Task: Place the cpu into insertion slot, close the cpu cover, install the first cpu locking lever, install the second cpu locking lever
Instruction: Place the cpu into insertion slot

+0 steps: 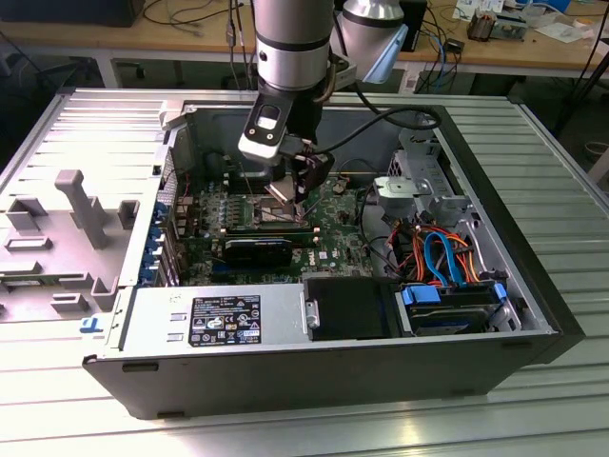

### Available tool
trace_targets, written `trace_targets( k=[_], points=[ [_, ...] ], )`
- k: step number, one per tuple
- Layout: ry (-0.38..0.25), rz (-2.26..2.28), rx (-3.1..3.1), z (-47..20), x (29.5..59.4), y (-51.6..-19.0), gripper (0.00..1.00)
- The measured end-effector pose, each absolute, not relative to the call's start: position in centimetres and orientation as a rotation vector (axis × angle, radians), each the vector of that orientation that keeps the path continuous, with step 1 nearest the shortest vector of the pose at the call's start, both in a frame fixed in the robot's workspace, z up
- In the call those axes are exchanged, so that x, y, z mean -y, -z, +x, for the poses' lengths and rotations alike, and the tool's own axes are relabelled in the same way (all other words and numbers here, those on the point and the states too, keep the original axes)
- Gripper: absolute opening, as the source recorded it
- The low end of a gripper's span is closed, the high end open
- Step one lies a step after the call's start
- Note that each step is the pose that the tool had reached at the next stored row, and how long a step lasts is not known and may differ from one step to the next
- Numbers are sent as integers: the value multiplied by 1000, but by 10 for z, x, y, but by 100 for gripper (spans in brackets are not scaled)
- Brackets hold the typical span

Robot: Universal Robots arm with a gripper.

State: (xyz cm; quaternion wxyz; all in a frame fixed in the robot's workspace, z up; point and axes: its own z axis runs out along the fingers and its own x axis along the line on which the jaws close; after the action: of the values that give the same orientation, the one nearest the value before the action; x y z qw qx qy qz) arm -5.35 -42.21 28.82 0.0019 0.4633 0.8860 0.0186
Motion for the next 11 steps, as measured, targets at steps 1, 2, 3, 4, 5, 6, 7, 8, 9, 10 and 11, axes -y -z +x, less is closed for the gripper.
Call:
trace_targets(
  k=[1,2,3,4,5,6,7,8,9,10,11],
  points=[
    [-58,1460,-2777,-53,422,-288,54],
    [-58,1465,-2774,-53,422,-288,54],
    [-58,1470,-2772,-54,422,-288,54],
    [-58,1475,-2769,-53,422,-288,54],
    [-58,1480,-2766,-53,422,-288,54],
    [-58,1487,-2762,-53,422,-288,54],
    [-58,1496,-2757,-54,422,-288,54],
    [-58,1501,-2754,-53,422,-288,54],
    [-58,1506,-2751,-54,422,-288,54],
    [-58,1513,-2748,-53,422,-288,54],
    [-58,1518,-2745,-53,422,-288,54]
  ],
)
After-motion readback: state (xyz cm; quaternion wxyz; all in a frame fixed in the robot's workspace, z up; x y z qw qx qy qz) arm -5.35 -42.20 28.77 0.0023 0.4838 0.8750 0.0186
